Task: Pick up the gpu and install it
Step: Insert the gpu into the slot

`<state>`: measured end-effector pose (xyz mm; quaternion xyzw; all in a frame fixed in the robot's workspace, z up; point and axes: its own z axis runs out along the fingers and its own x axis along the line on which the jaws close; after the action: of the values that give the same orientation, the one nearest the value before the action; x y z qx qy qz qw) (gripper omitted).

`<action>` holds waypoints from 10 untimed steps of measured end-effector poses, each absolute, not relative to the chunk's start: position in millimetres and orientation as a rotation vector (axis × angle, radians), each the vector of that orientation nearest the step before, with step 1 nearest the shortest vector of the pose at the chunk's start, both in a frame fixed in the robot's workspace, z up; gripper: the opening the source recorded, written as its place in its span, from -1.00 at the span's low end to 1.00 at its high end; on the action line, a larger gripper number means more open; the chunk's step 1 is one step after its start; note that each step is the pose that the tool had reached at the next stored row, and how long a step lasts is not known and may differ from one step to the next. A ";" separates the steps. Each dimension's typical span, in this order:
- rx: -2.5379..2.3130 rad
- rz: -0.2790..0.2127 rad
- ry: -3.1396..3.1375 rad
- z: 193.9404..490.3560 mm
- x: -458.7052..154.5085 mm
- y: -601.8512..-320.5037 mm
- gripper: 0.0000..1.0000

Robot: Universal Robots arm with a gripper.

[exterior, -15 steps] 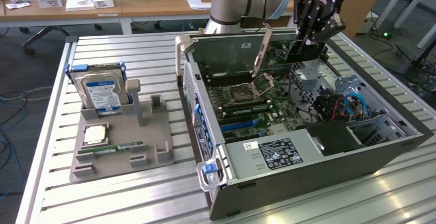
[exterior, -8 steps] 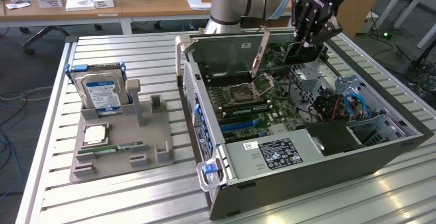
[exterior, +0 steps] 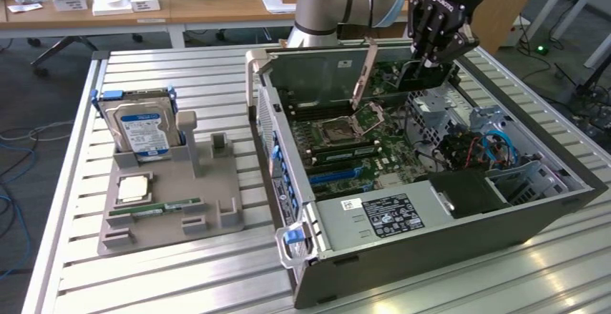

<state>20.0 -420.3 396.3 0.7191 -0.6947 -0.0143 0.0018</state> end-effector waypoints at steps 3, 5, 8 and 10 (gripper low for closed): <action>2.257 -0.045 -2.180 395.4 20.0 -420.2 -0.47; 2.257 -0.045 -2.180 394.3 19.9 -420.3 -0.47; 2.257 -0.045 -2.180 392.3 19.8 -420.3 -0.47; 2.257 -0.045 -2.180 391.0 19.7 -420.3 -0.47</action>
<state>19.7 -420.3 391.0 0.7191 -0.6947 -0.0143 0.0018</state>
